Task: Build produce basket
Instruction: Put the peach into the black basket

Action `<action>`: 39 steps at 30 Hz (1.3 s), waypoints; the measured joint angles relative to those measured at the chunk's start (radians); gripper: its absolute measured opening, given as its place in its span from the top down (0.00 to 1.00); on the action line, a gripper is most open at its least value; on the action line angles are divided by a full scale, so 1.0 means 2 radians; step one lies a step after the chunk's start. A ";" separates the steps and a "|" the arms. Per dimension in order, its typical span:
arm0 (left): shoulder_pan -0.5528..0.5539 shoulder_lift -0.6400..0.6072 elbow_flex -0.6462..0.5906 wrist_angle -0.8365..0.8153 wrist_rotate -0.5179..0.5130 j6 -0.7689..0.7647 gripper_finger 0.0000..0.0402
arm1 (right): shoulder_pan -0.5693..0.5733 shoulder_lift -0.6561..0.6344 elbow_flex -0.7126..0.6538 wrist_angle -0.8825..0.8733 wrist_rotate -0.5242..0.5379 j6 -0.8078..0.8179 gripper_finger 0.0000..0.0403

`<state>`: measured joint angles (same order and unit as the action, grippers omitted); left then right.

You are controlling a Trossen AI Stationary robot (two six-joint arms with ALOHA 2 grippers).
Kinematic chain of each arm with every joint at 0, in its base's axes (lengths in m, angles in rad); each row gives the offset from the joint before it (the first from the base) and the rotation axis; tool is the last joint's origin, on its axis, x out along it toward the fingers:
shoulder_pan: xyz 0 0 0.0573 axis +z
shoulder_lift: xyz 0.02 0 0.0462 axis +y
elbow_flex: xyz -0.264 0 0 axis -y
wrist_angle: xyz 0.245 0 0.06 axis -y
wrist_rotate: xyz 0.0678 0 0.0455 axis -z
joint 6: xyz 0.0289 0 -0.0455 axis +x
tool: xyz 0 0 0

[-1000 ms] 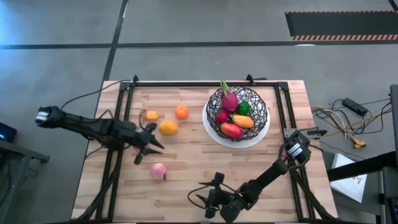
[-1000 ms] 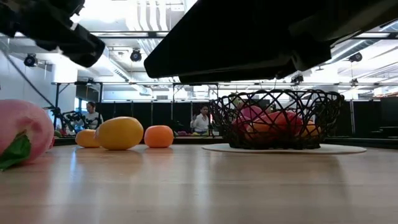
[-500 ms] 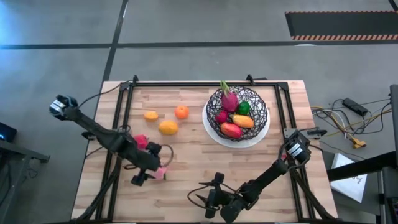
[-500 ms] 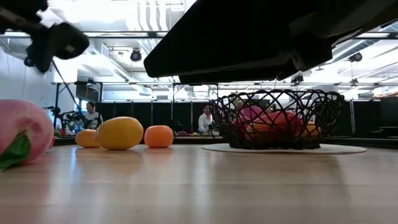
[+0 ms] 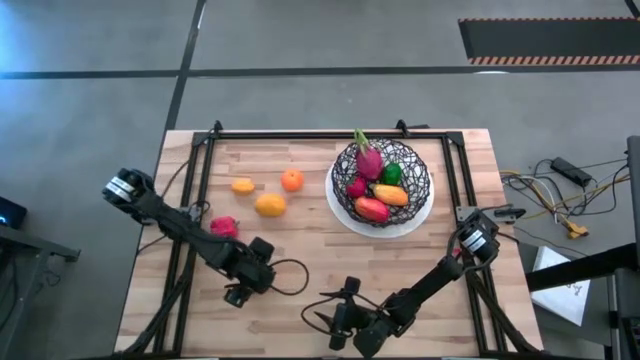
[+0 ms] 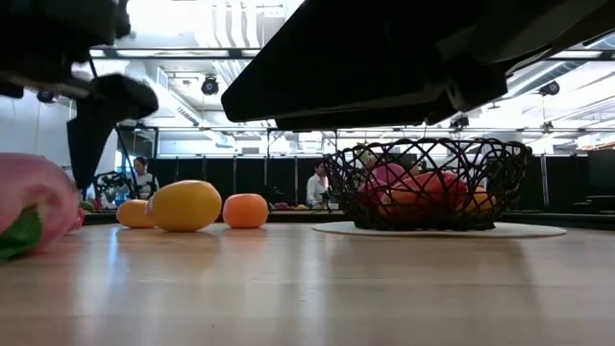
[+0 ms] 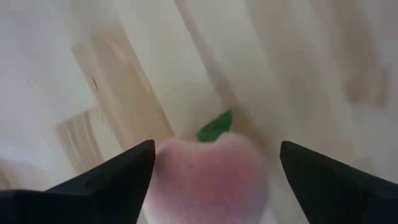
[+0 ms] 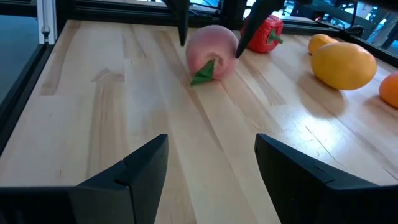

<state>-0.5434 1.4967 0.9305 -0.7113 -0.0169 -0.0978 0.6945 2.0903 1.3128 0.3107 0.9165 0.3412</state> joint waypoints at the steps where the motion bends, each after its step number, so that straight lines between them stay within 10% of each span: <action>1: 0.000 0.008 0.003 -0.016 0.000 0.003 0.16 | 0.000 0.000 0.000 0.000 0.000 0.000 0.42; 23: -0.003 0.036 0.026 -0.174 -0.011 -0.017 0.15 | -0.001 0.000 0.000 0.000 -0.002 0.000 0.42; 39: -0.012 -0.047 0.000 -0.282 -0.012 -0.183 0.15 | -0.001 0.000 -0.001 -0.009 -0.004 0.013 0.42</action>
<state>-0.5667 1.4032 0.9312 -1.2754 -0.0415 -0.4633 0.6930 2.0911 1.3101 0.2927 0.9085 0.3668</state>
